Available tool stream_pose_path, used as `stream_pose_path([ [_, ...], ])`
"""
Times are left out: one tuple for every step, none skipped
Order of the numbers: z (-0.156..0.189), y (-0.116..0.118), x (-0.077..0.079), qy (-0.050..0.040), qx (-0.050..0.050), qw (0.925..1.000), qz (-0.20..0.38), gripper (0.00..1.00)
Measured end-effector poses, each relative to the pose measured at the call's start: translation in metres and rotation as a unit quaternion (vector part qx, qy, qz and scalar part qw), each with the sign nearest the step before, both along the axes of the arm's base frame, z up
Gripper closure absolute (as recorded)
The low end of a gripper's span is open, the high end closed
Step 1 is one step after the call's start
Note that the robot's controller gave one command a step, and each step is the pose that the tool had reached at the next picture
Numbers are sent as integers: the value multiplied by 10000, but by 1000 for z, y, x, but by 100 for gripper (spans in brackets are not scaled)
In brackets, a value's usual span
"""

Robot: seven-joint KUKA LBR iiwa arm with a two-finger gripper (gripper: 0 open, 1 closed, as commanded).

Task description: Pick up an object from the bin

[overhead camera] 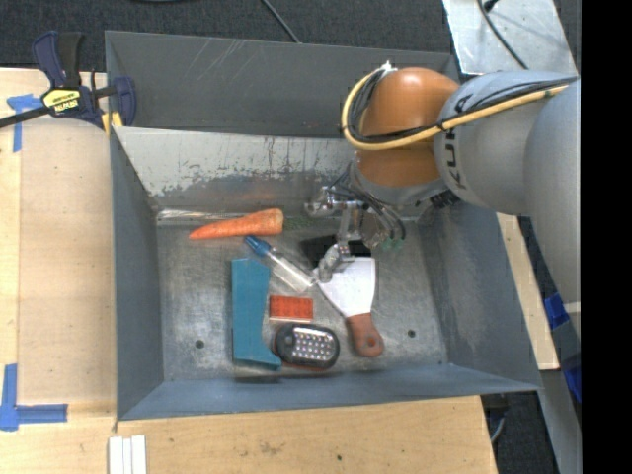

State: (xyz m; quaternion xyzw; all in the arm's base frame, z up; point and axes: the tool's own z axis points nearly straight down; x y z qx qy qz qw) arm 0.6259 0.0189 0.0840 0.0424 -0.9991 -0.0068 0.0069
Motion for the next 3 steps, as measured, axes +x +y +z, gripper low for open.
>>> stream_pose_path([
  [0, 0, 0, -1, -1, 10000, 1, 100],
  [3, 0, -1, 4, -6, 10000, 4, 100],
  [17, -1, -1, -76, -43, 10000, 12, 100],
])
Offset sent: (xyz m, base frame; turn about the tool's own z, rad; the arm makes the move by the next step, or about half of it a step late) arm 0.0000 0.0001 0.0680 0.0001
